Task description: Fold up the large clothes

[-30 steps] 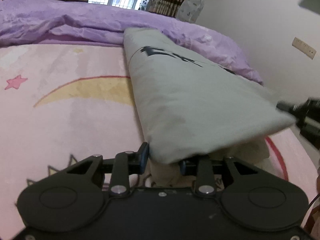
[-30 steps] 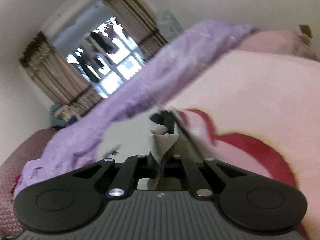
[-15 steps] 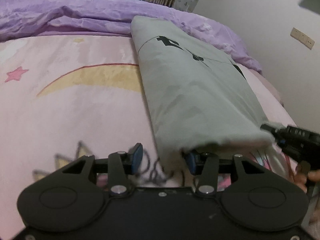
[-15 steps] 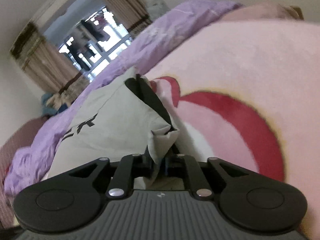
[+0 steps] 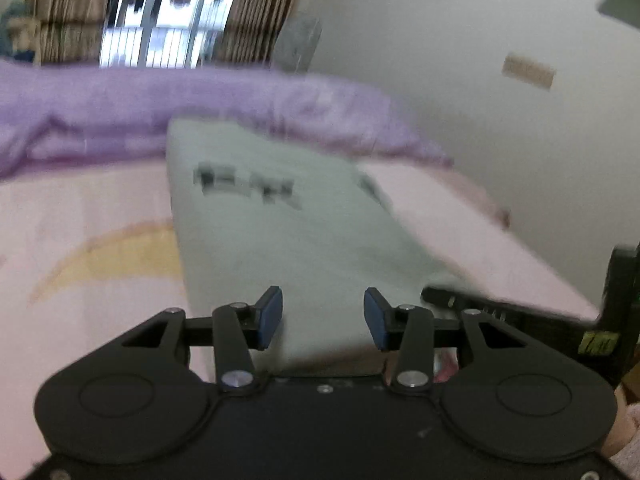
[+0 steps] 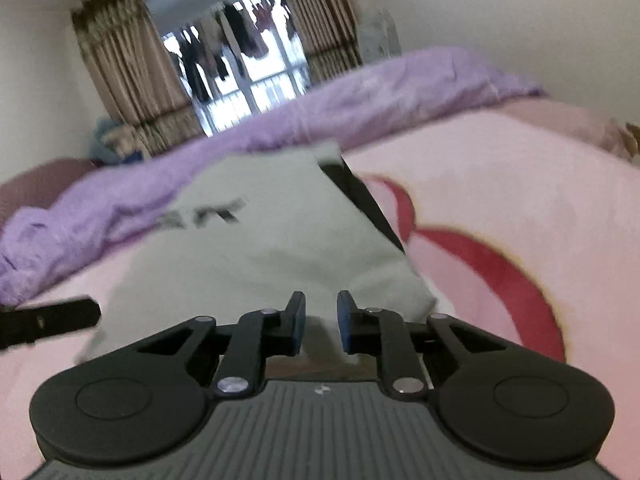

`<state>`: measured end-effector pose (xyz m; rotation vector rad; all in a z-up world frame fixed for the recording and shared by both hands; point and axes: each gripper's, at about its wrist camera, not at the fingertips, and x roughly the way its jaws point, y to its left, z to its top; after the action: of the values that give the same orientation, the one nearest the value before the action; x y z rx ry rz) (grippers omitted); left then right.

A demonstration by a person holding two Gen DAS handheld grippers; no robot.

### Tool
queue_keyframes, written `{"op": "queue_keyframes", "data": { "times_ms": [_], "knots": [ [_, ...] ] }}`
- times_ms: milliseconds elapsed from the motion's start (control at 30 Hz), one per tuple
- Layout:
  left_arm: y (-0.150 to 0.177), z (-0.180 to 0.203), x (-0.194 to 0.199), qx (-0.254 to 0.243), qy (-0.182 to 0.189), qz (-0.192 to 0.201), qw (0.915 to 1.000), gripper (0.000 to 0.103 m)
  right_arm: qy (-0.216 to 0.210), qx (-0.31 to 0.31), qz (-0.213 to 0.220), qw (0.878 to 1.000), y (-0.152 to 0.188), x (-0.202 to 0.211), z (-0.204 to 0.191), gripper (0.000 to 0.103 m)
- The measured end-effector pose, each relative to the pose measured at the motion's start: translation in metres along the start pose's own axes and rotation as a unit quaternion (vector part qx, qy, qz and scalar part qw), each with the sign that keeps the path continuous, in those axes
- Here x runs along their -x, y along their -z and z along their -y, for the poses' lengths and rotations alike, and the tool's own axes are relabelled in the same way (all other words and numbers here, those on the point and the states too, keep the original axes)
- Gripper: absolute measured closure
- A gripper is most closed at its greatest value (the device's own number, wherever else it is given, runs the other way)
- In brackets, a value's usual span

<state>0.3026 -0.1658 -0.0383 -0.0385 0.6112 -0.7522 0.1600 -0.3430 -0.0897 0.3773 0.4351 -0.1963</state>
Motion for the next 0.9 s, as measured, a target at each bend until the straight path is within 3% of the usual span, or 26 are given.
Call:
{"op": "queue_keyframes", "data": {
  "times_ms": [133, 200, 300, 433, 467, 533, 600, 667, 767, 900],
  "knots": [
    [0.016, -0.009, -0.015, 0.009, -0.006, -0.013, 0.9999, 0.06, -0.001, -0.019, -0.016, 1.0, 0.003, -0.012, 0.01, 0.088],
    [0.023, -0.013, -0.026, 0.018, -0.013, -0.033, 0.9992, 0.071, -0.006, -0.023, -0.018, 1.0, 0.005, -0.015, 0.013, 0.089],
    [0.04, -0.016, -0.035, 0.003, -0.022, -0.032, 0.9992, 0.085, -0.004, -0.016, -0.017, 1.0, 0.008, -0.017, 0.015, 0.09],
    [0.038, -0.04, -0.031, 0.094, 0.023, -0.054, 0.9939, 0.086, -0.007, -0.008, -0.025, 1.0, 0.005, -0.016, 0.016, 0.089],
    [0.032, -0.044, -0.029, 0.112, 0.039, -0.069, 0.9906, 0.083, -0.008, -0.001, -0.032, 0.999, 0.0, -0.017, 0.014, 0.084],
    [0.019, -0.042, -0.015, 0.115, 0.064, -0.065, 0.9891, 0.069, -0.014, 0.019, -0.038, 0.999, -0.015, -0.014, 0.006, 0.074],
    [-0.001, -0.037, -0.001, 0.094, 0.059, -0.029, 0.9934, 0.049, -0.035, 0.036, -0.015, 0.999, -0.034, -0.011, 0.002, 0.06],
    [-0.026, -0.04, 0.006, 0.08, 0.035, 0.014, 0.9961, 0.031, -0.052, 0.035, 0.008, 0.998, -0.061, -0.017, 0.002, 0.037],
    [-0.064, -0.057, -0.01, 0.063, -0.046, 0.045, 0.9959, 0.031, -0.084, 0.012, 0.023, 0.996, -0.106, -0.05, 0.014, 0.029],
    [-0.096, -0.098, -0.069, 0.108, -0.077, 0.003, 0.9912, 0.031, -0.086, -0.044, -0.017, 0.995, -0.145, -0.123, 0.034, 0.029]
  ]
}}
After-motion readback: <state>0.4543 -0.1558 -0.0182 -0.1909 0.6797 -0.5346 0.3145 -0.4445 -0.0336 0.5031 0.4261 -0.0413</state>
